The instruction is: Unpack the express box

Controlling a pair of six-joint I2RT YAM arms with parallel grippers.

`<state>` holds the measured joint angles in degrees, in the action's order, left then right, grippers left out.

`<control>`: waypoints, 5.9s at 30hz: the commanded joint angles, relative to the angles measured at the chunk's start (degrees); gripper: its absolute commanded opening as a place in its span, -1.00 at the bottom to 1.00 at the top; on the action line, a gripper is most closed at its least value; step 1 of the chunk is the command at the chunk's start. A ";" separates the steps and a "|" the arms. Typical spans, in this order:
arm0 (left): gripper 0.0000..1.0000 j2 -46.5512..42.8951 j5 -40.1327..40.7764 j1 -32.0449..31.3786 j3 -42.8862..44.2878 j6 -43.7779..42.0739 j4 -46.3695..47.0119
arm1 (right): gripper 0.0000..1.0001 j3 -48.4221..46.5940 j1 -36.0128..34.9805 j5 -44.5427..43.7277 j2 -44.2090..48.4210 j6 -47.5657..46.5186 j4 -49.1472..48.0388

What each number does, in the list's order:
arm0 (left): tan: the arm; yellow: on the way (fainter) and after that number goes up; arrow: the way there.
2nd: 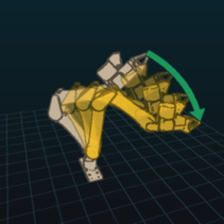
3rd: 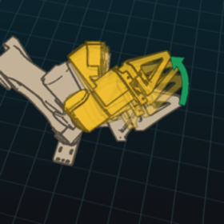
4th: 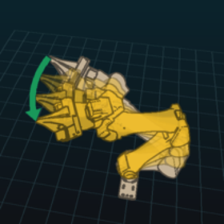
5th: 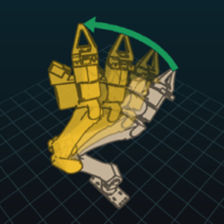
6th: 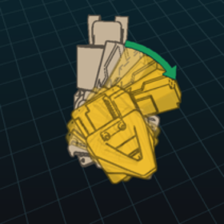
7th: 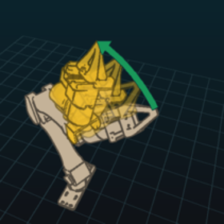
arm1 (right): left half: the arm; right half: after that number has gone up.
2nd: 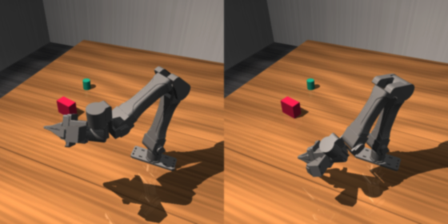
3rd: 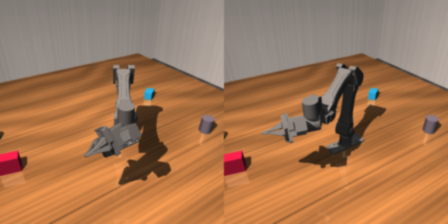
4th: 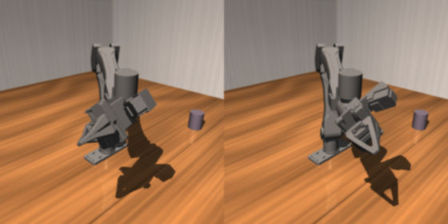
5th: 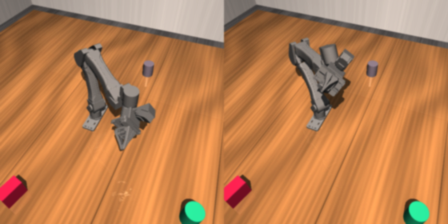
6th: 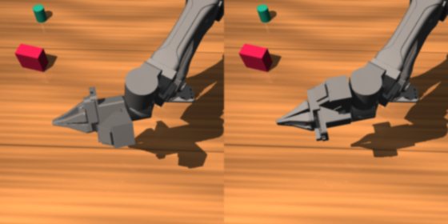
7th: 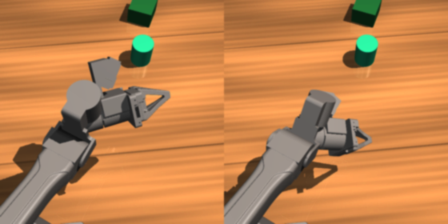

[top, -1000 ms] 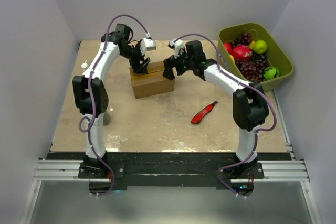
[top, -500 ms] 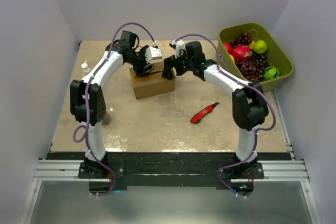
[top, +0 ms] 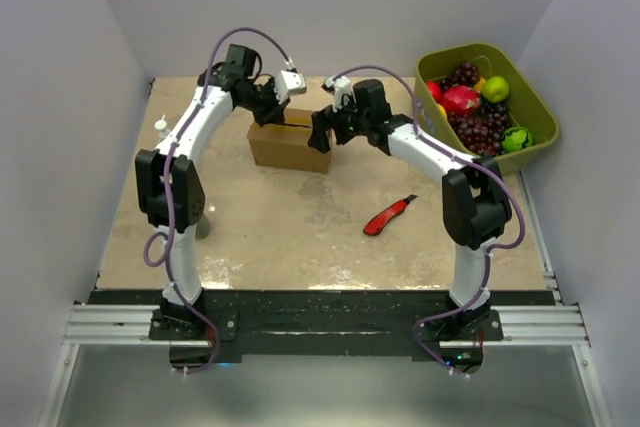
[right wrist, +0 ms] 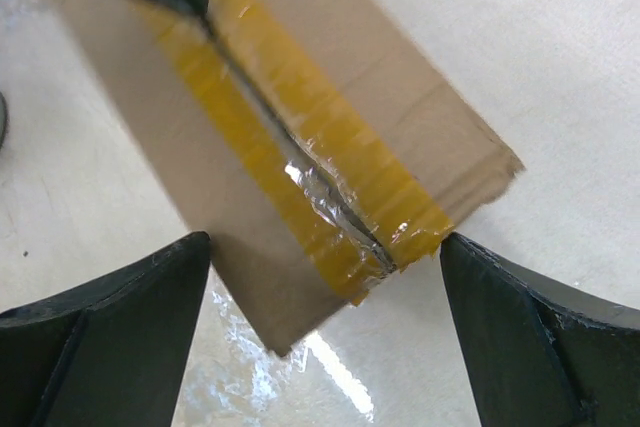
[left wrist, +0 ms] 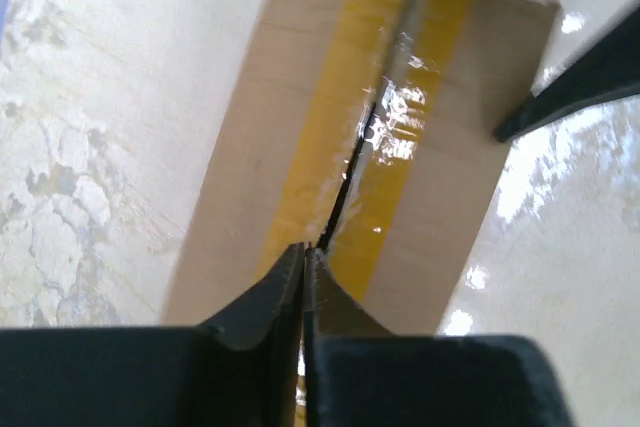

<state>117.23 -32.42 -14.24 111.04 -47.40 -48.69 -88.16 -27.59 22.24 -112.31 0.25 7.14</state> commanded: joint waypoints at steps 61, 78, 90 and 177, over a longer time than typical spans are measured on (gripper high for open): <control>-1.00 -0.50 15.37 -4.13 -2.31 7.99 6.21 | 0.98 -3.06 7.55 16.96 4.39 24.08 -12.06; -1.00 -7.10 20.12 -4.66 -8.12 17.95 12.74 | 0.98 -5.01 2.55 5.90 1.39 16.01 -0.56; -1.00 -8.25 20.21 -5.80 -9.18 18.66 12.39 | 0.97 -3.95 2.63 6.85 -0.37 21.98 -5.19; -1.00 -14.92 -20.94 10.55 -23.86 50.13 24.61 | 0.90 -19.69 -10.72 11.17 -7.13 -36.80 29.16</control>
<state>107.11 -51.35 -3.40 87.35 2.24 -25.32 -107.57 -36.36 37.41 -119.70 -32.34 34.46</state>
